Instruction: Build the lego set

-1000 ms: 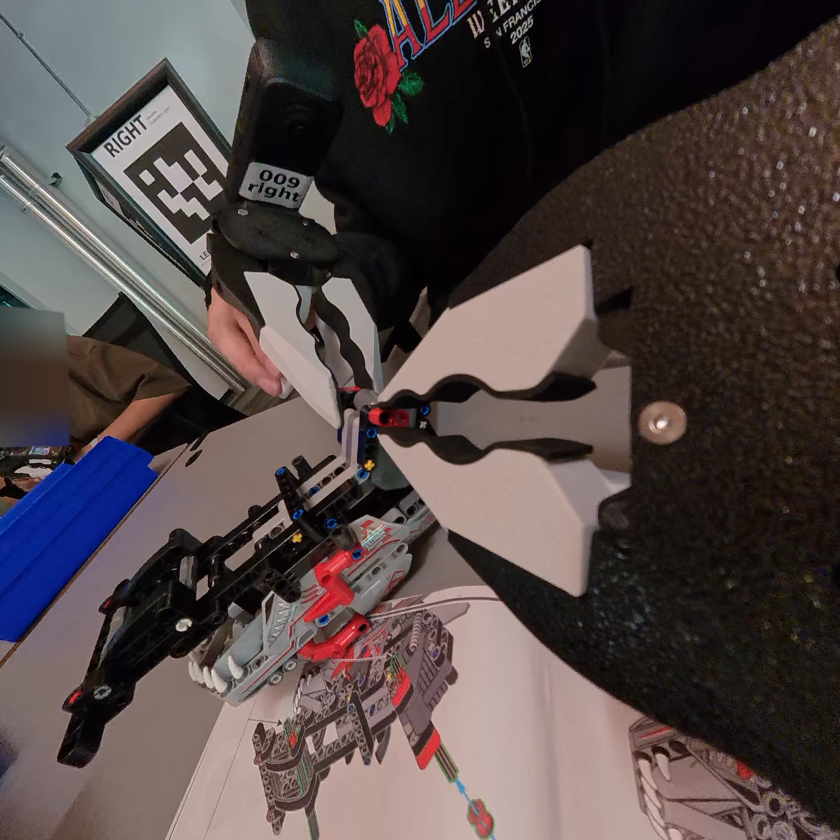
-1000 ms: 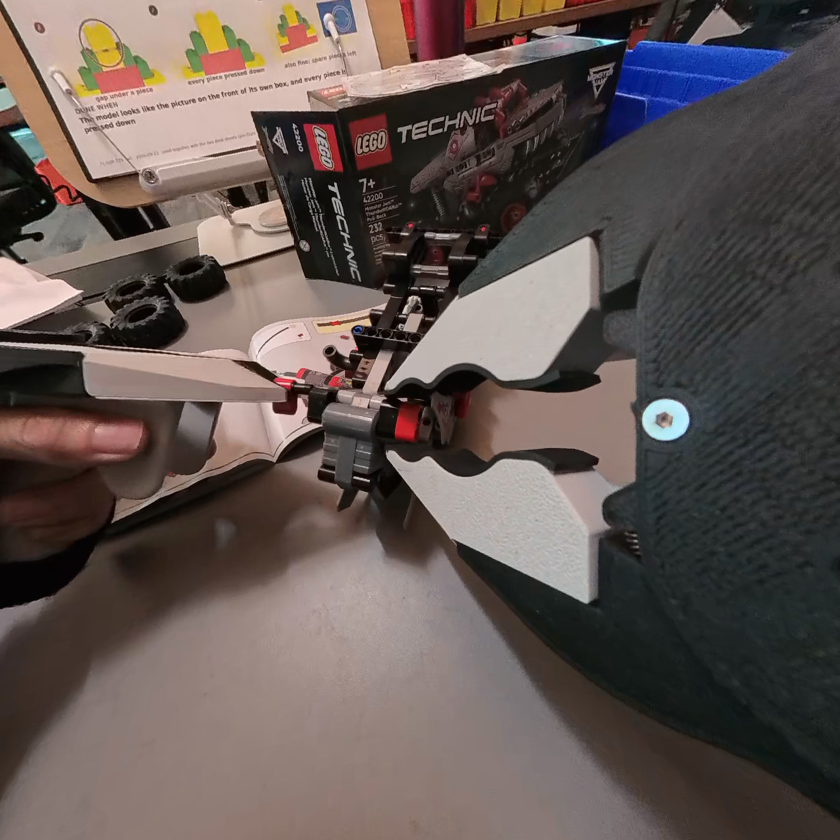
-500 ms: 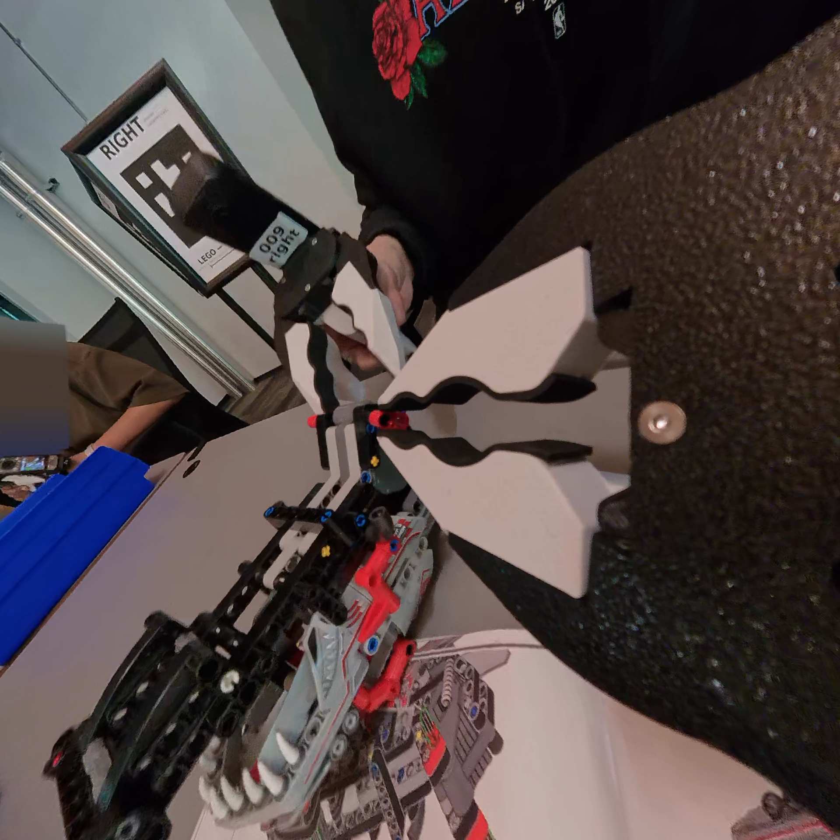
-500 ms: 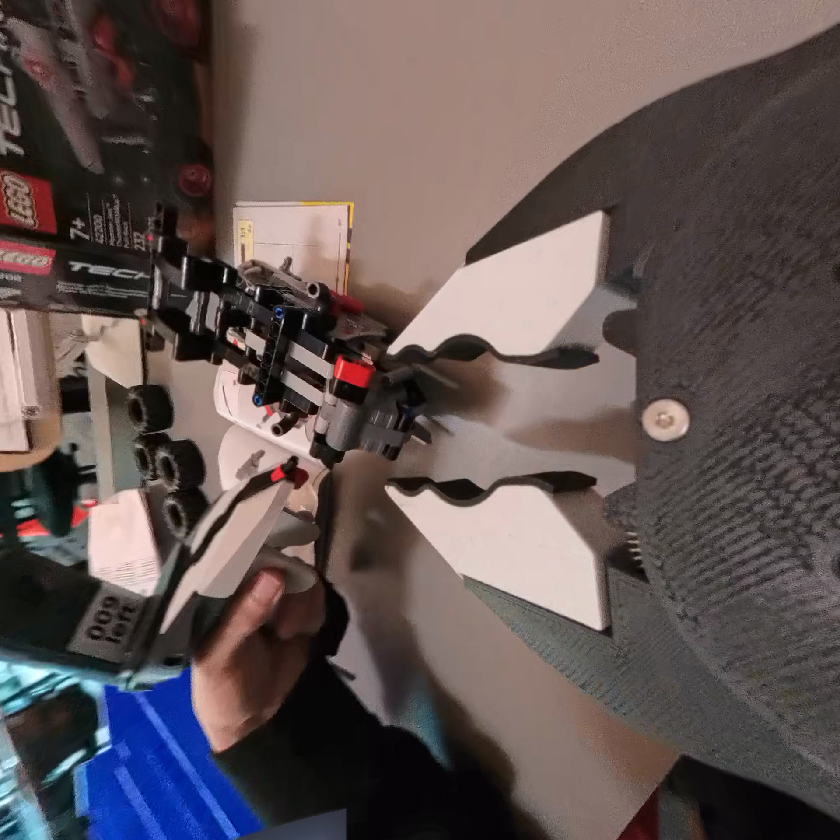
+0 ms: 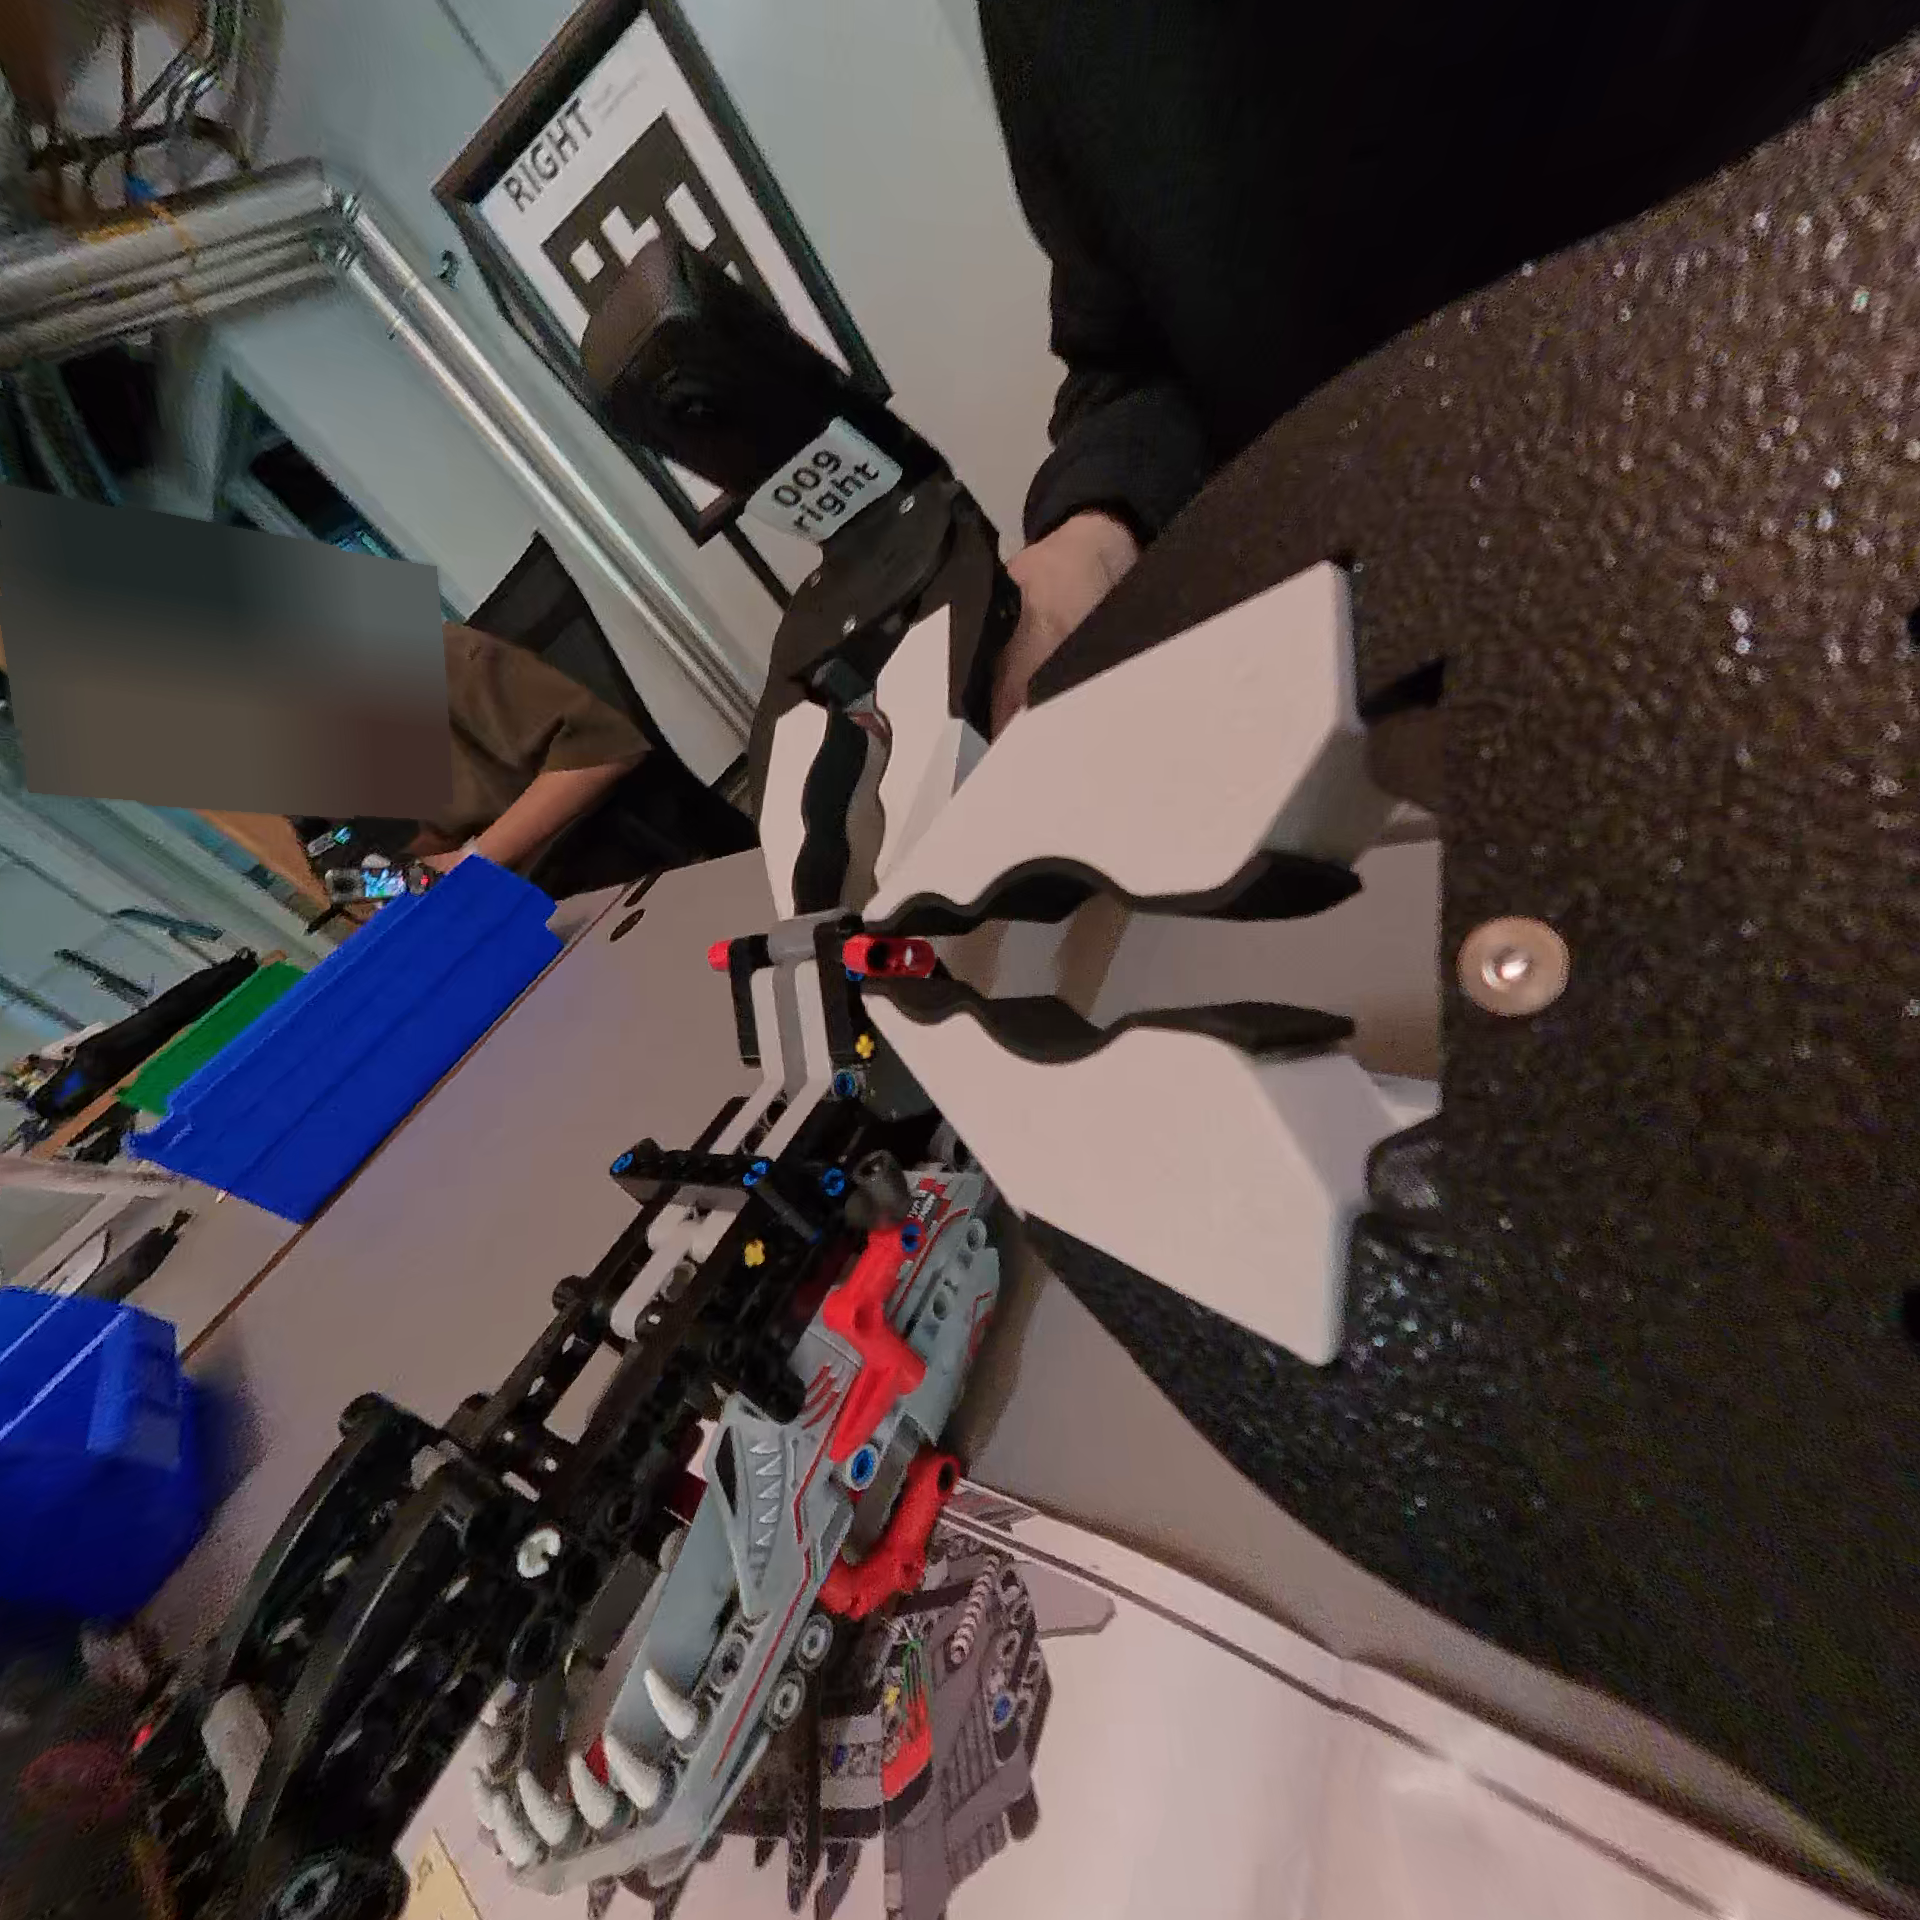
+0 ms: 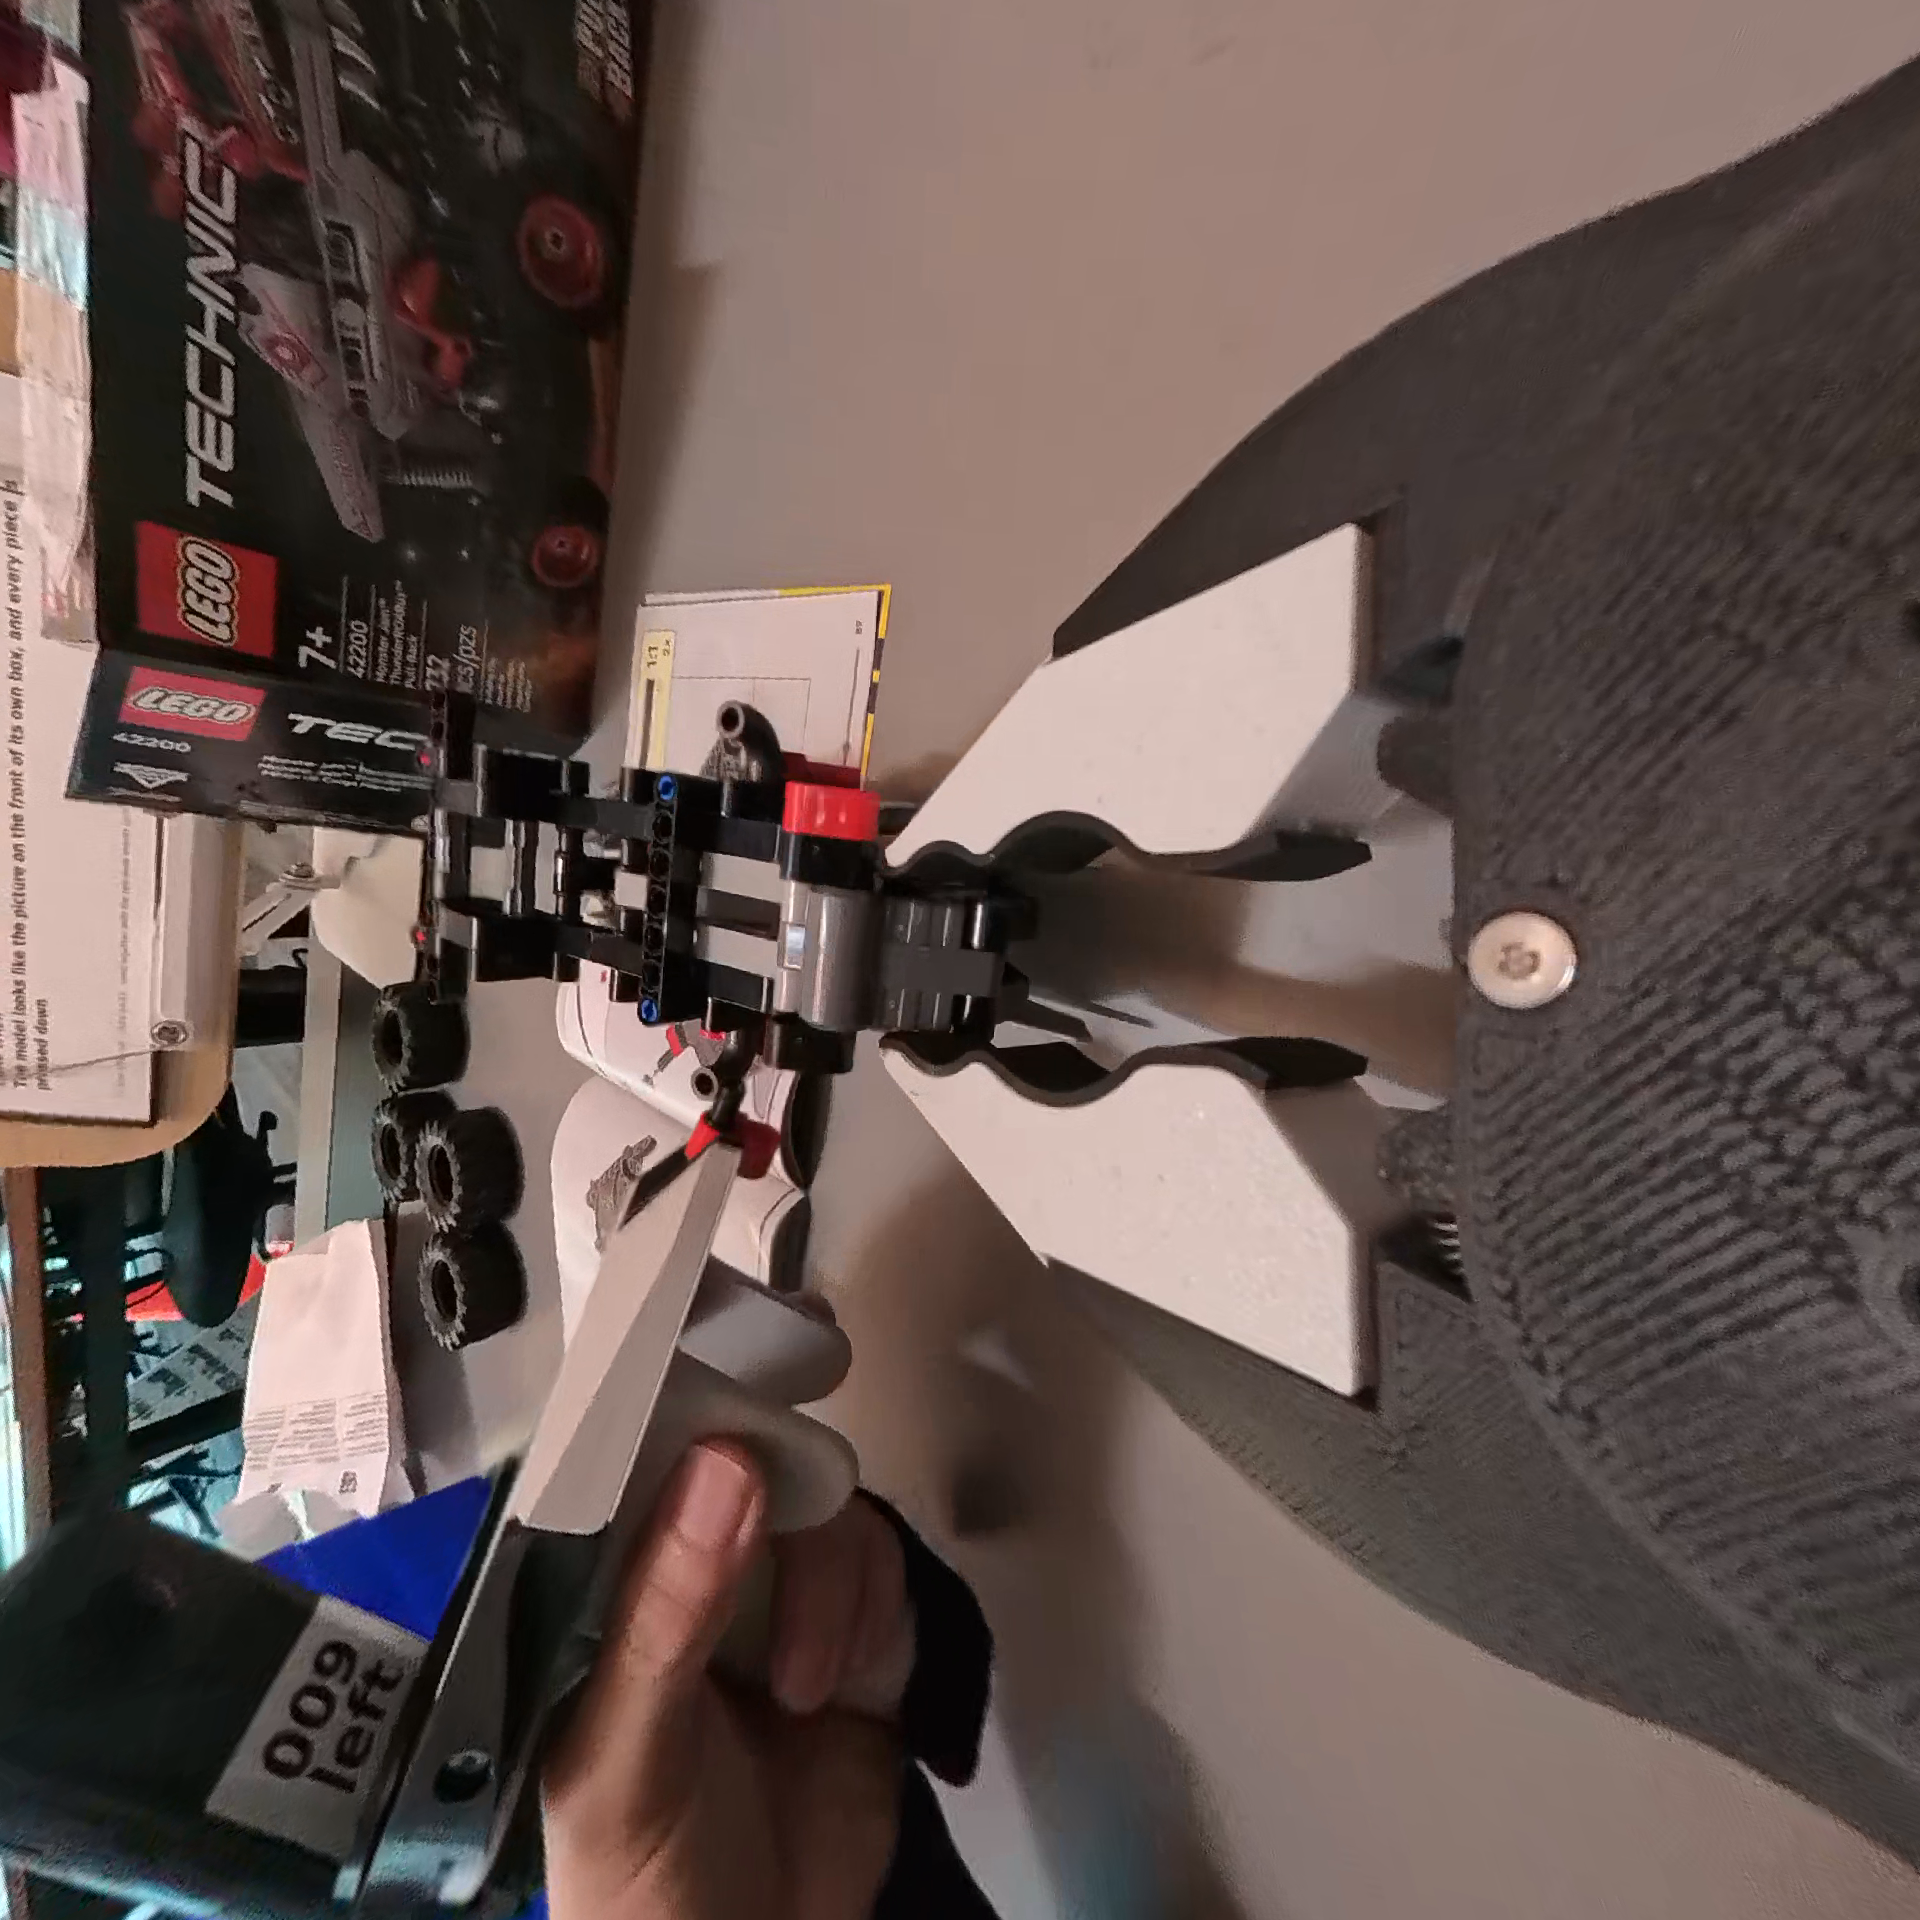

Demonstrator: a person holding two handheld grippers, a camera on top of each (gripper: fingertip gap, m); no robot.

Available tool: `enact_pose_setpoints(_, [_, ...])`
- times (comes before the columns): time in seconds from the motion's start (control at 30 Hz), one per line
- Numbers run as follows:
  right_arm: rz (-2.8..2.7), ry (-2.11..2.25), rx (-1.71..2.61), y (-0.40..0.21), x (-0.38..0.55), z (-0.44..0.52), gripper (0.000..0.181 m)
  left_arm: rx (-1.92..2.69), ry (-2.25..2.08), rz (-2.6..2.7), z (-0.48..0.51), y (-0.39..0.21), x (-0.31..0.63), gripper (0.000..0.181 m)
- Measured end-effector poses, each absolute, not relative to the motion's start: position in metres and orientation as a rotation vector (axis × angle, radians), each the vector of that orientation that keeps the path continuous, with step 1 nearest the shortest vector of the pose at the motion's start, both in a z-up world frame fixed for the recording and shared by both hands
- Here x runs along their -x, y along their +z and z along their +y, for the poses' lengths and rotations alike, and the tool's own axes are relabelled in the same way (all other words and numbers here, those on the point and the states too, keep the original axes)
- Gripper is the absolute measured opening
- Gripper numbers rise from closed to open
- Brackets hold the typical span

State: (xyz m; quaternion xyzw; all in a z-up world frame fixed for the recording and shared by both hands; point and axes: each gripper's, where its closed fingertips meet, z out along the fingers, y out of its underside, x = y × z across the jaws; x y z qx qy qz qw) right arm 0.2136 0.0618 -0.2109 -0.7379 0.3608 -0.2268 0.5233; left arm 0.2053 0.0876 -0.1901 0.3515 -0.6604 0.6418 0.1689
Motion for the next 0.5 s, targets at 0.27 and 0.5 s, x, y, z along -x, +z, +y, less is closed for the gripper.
enact_pose_setpoints(0.27, [0.851, -0.646, 1.752, -0.2105, -0.2149, 0.0598, 0.024, -1.133, 1.926, -1.894, 0.0799, -0.1916, -0.2012, 0.005])
enact_pose_setpoints(0.5, [0.855, -0.651, 1.748, -0.2130, -0.2153, 0.0597, 0.024, -1.190, 1.964, -1.854, 0.0787, -0.1937, -0.2035, 0.005])
